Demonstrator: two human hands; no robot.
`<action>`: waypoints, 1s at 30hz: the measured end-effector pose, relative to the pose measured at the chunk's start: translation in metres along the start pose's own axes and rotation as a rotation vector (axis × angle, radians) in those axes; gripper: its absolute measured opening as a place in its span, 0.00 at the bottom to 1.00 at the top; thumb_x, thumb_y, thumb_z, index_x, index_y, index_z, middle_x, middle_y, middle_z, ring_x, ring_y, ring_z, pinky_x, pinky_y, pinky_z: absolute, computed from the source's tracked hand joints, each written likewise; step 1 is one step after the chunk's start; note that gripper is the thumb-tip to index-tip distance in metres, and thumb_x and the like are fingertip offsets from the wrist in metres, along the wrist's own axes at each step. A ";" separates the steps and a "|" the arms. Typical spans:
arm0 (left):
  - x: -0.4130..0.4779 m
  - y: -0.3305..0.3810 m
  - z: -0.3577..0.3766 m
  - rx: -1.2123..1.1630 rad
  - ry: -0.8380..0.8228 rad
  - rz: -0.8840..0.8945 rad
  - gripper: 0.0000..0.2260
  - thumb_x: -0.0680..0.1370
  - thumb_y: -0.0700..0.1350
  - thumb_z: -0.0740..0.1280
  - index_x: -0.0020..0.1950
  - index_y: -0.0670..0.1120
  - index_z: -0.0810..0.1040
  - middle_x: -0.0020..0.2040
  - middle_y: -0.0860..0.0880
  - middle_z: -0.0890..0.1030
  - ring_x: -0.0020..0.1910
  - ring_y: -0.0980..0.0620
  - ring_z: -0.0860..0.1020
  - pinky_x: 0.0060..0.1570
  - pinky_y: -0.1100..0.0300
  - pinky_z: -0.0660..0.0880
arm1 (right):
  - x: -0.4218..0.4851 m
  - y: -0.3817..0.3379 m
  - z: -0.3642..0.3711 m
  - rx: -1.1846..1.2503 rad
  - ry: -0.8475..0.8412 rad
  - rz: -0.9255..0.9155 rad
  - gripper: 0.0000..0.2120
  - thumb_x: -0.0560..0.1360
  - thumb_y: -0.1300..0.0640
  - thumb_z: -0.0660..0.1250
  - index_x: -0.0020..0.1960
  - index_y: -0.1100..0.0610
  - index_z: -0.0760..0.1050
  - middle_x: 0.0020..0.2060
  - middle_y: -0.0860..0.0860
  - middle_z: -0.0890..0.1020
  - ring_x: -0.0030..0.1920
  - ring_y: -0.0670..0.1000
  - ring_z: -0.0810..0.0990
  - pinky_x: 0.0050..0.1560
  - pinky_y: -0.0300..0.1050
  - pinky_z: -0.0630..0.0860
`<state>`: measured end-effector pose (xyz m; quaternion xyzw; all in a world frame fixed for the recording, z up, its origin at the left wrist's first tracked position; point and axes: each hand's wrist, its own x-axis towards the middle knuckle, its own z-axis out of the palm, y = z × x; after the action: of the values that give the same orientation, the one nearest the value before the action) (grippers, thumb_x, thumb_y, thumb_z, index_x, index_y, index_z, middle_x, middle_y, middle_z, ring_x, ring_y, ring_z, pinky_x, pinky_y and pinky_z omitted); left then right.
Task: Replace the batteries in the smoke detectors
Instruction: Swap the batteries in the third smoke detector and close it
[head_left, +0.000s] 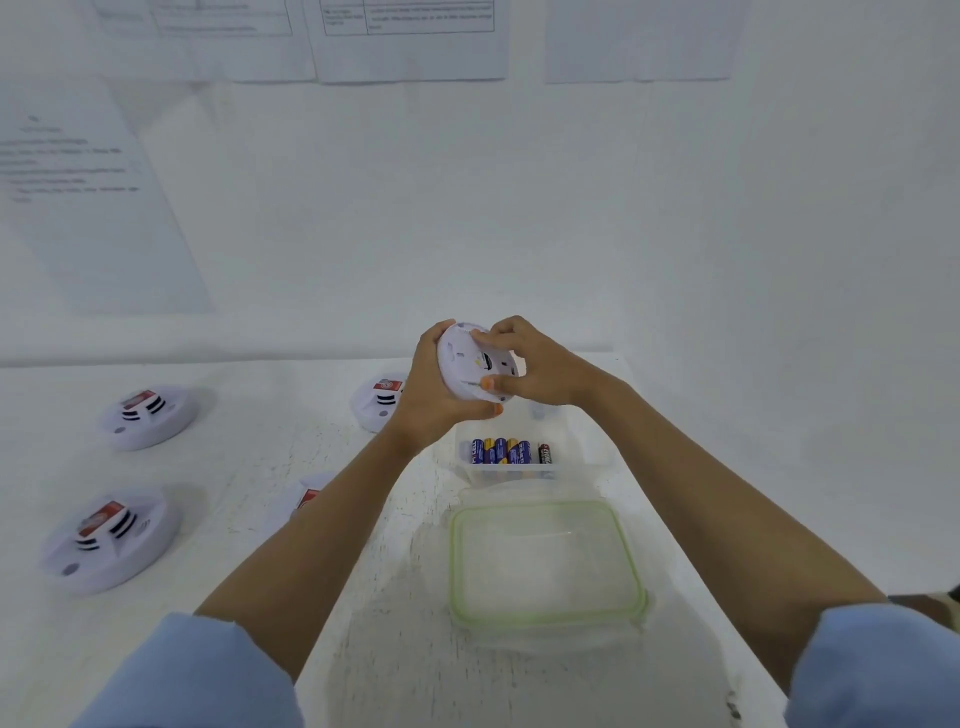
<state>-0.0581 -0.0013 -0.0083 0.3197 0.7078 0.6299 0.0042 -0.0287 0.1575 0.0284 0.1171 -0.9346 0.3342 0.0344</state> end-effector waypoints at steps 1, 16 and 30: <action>0.001 0.004 0.002 0.054 0.008 0.038 0.36 0.54 0.43 0.77 0.57 0.55 0.65 0.53 0.57 0.72 0.51 0.69 0.74 0.47 0.75 0.72 | -0.001 -0.002 -0.001 0.076 0.010 0.021 0.27 0.75 0.54 0.67 0.71 0.56 0.64 0.59 0.52 0.66 0.61 0.48 0.66 0.58 0.36 0.62; -0.012 0.016 -0.016 -0.069 0.132 -0.315 0.35 0.73 0.42 0.70 0.74 0.55 0.54 0.68 0.49 0.63 0.62 0.52 0.67 0.57 0.59 0.68 | 0.001 -0.015 0.033 1.268 0.289 0.235 0.25 0.72 0.73 0.59 0.67 0.57 0.65 0.53 0.57 0.77 0.47 0.55 0.79 0.42 0.50 0.78; -0.032 -0.024 -0.127 -0.269 0.033 -0.364 0.26 0.74 0.36 0.68 0.66 0.56 0.65 0.62 0.45 0.74 0.57 0.48 0.77 0.45 0.62 0.80 | 0.043 -0.071 0.099 0.908 0.084 0.260 0.29 0.70 0.66 0.70 0.61 0.44 0.64 0.54 0.46 0.75 0.51 0.48 0.77 0.44 0.46 0.79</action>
<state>-0.0952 -0.1290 -0.0164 0.1726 0.6636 0.7125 0.1488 -0.0518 0.0331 0.0019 -0.0112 -0.6985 0.7151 -0.0244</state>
